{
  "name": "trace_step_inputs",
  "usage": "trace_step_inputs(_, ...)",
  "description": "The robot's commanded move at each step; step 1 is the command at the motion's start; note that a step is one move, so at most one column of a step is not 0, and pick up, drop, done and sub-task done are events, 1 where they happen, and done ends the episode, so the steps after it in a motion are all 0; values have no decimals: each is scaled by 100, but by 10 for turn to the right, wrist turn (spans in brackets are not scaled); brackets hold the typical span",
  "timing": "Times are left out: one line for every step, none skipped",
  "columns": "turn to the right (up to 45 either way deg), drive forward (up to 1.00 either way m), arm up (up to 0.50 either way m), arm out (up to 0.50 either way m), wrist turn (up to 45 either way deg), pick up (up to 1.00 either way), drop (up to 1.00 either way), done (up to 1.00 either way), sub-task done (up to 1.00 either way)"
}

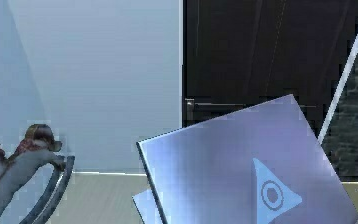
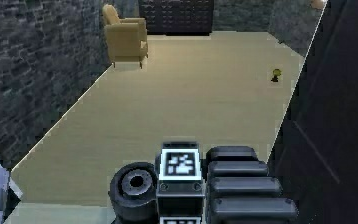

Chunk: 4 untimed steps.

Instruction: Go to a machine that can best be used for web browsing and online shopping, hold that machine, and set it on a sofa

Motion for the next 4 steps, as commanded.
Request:
trace_step_inputs(-450, 0, 0, 0, 0, 0, 0, 0, 0)
trace_step_inputs(-330, 0, 0, 0, 0, 0, 0, 0, 0)
trace_step_inputs(0, 30, 0, 0, 0, 0, 0, 0, 0)
trace_step_inputs(-450, 0, 0, 0, 0, 0, 0, 0, 0)
